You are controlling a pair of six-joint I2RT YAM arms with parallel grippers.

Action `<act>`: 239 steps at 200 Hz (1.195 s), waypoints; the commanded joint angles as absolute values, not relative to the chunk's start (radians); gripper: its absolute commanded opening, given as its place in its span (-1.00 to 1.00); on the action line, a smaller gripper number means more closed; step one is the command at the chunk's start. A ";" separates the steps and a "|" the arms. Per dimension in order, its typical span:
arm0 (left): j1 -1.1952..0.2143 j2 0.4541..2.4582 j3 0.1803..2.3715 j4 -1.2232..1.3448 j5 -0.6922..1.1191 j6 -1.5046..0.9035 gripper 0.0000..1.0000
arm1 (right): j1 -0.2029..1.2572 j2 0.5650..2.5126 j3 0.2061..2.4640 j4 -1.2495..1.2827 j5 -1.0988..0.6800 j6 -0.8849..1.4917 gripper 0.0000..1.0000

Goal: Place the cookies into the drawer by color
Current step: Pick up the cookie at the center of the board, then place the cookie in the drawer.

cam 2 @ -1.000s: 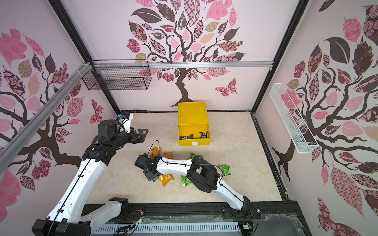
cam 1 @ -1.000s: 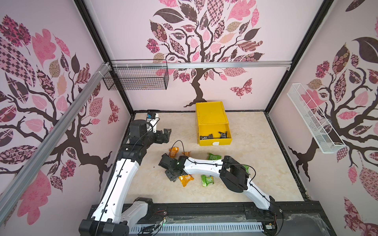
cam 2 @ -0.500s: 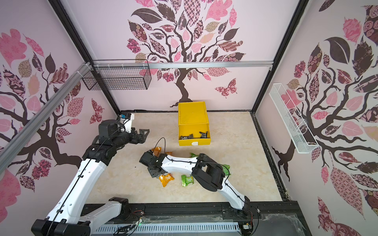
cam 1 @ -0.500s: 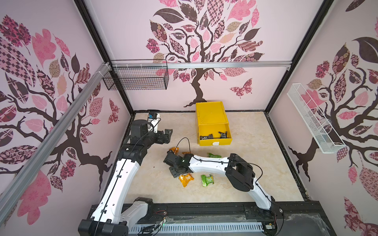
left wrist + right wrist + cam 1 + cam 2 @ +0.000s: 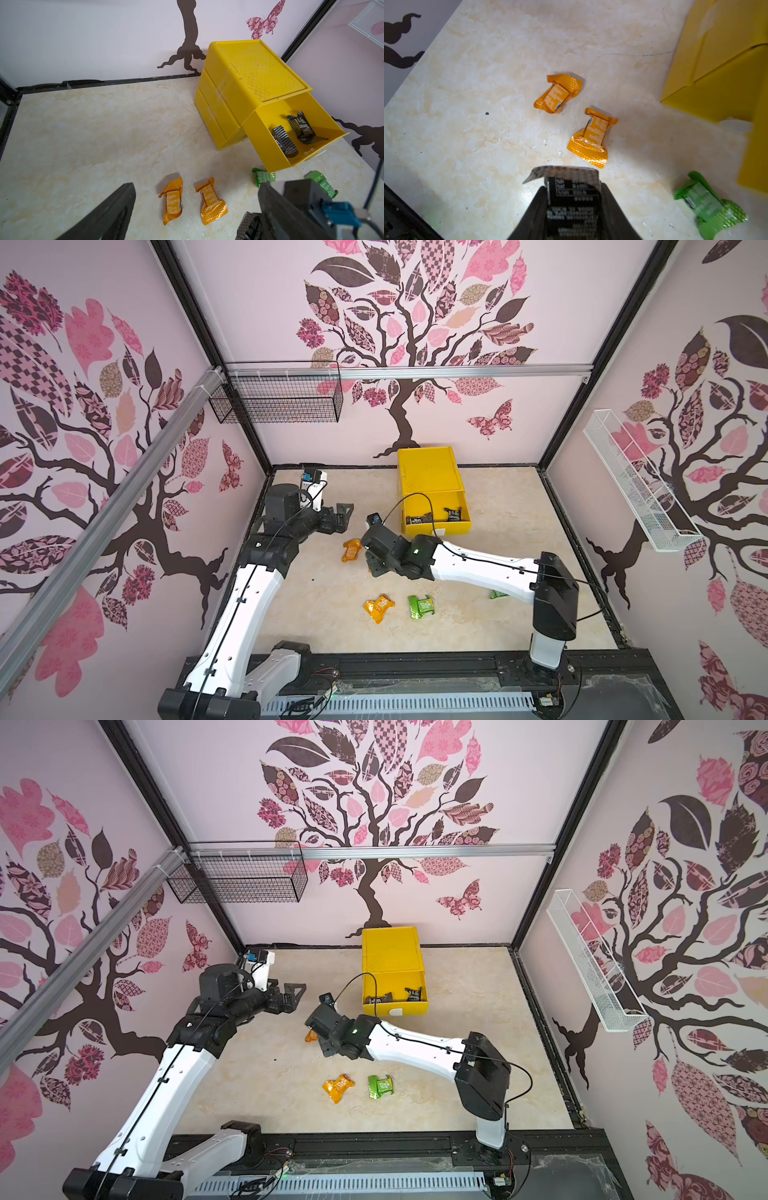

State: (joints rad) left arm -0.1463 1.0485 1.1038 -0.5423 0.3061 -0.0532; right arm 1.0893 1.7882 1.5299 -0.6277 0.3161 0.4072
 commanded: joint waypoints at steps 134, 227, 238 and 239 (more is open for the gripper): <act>-0.143 1.049 1.112 -0.538 0.504 -0.013 0.95 | 0.734 1.466 1.566 -0.738 0.362 0.293 -0.36; -0.149 1.060 1.107 -0.527 0.500 -0.022 0.95 | 0.690 1.566 1.589 -0.703 0.302 0.291 -0.13; -0.152 1.059 1.114 -0.538 0.510 -0.023 0.95 | 0.690 1.575 1.590 -0.706 0.301 0.290 -0.01; -0.151 1.059 1.115 -0.539 0.511 -0.023 0.95 | 0.689 1.576 1.591 -0.706 0.301 0.290 -0.01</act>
State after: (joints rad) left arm -0.1452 1.0576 1.1046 -0.5468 0.4957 -0.0219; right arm 0.6914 1.5375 1.5513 -0.7113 0.3122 0.2939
